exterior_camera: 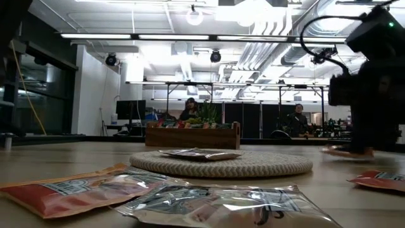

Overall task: Pick & Place Tea
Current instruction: Put the orange tea bag into the middle section of the wooden organizer

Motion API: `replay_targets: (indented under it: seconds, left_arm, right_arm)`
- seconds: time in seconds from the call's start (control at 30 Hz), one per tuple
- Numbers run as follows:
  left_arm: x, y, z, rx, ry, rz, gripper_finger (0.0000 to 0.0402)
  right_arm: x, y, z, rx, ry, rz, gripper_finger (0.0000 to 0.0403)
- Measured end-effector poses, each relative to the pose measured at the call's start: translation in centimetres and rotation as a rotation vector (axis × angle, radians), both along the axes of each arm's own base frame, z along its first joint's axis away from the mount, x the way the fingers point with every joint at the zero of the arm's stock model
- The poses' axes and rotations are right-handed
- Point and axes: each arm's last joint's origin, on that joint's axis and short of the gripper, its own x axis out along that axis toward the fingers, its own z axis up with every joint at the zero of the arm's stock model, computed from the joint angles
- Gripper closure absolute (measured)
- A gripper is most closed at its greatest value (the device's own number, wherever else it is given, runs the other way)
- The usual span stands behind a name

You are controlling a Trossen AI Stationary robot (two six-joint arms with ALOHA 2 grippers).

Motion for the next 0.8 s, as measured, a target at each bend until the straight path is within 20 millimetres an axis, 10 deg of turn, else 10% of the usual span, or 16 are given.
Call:
replay_targets:
  seconds: [0.37, 0.8]
  left_arm:
    - [-11.0, 0.5, 7.0, 0.130, -0.078, 0.123, 0.0264]
    - [-20.5, 0.3, 10.1, 0.118, -0.145, 0.113, 0.0264]
  right_arm:
    - [4.9, -2.2, 8.8, -0.247, -0.043, 0.096, 0.0403]
    - [10.3, -7.8, 20.5, -0.580, -0.109, 0.156, 0.0403]
